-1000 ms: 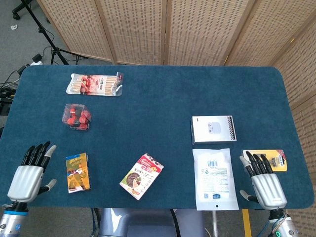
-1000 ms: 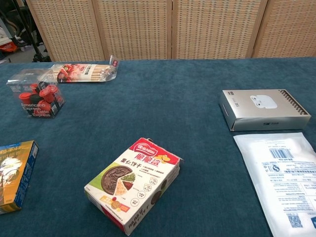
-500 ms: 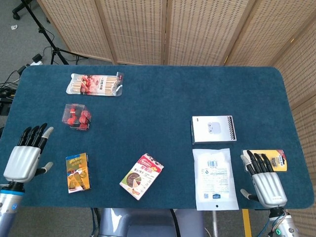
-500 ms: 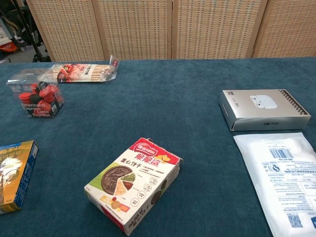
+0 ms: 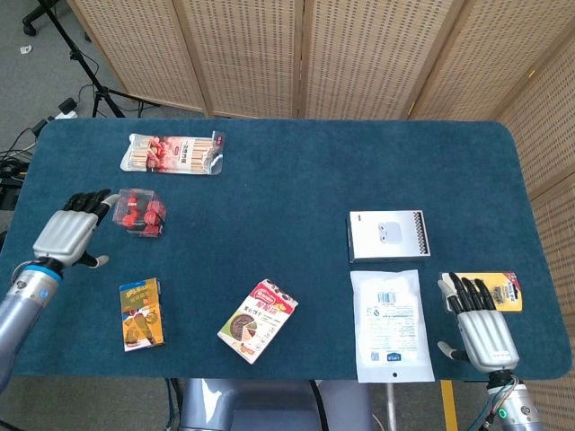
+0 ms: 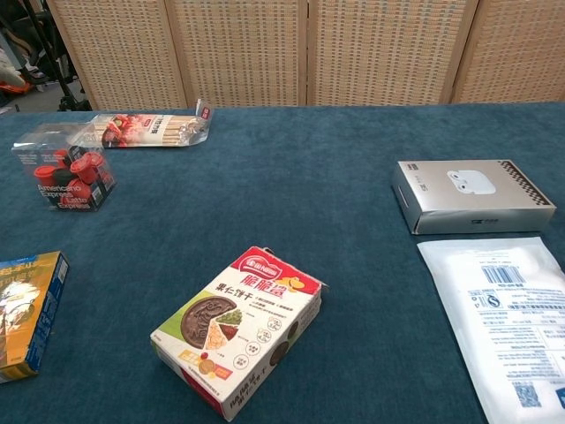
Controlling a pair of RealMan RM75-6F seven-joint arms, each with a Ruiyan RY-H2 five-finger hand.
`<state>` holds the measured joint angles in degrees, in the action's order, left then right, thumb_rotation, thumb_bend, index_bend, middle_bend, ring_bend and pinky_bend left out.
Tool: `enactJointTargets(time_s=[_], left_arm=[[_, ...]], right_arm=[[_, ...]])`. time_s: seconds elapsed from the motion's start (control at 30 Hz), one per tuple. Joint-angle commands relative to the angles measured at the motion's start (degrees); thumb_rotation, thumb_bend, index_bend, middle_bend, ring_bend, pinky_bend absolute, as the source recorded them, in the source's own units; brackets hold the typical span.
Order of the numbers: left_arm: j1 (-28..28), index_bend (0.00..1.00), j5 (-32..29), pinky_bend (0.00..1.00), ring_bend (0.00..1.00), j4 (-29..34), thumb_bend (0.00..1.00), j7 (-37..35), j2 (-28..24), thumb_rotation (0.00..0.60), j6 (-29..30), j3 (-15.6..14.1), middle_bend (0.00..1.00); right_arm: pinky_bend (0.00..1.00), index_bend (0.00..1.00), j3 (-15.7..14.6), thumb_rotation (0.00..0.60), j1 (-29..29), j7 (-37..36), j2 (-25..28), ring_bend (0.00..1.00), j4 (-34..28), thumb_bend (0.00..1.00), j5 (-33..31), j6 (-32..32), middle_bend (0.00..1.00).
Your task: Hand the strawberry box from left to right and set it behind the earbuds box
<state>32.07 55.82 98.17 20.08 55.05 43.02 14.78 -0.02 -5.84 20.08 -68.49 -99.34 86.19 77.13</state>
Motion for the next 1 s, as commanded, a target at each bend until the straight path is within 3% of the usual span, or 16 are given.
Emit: enactJointTargets(time_s=[0.03,0.23,1.0], left_arm=[[5.57,0.0,-5.71,0.0,0.0,-5.65,0.17,2.37,0.75,0.6,-5.64,-0.43,0.0],[10.75,0.0,-12.17,0.0,0.0,-11.64,0.17,4.15,3.95,0.6,-8.99,-2.2,0.0],[21.15,0.0,-22.41,0.0,0.0,-25.02,0.19,6.11,13.69,0.6,-13.9,-9.95,0.0]], right_arm=[[0.0,0.0,0.24,0.6,-0.45,0.46,-0.45,0.0,0.47,0.05,-0.83,-0.85,0.0],[0.0,0.0,0.63,0.6,-0.93,0.69,-0.85,0.0,0.97,0.05,-2.49,-1.86,0.0],[0.0,0.0,1.32,0.6,-1.83,-0.54,-0.71,0.0,1.91,0.05,-5.56,-3.21,0.0]])
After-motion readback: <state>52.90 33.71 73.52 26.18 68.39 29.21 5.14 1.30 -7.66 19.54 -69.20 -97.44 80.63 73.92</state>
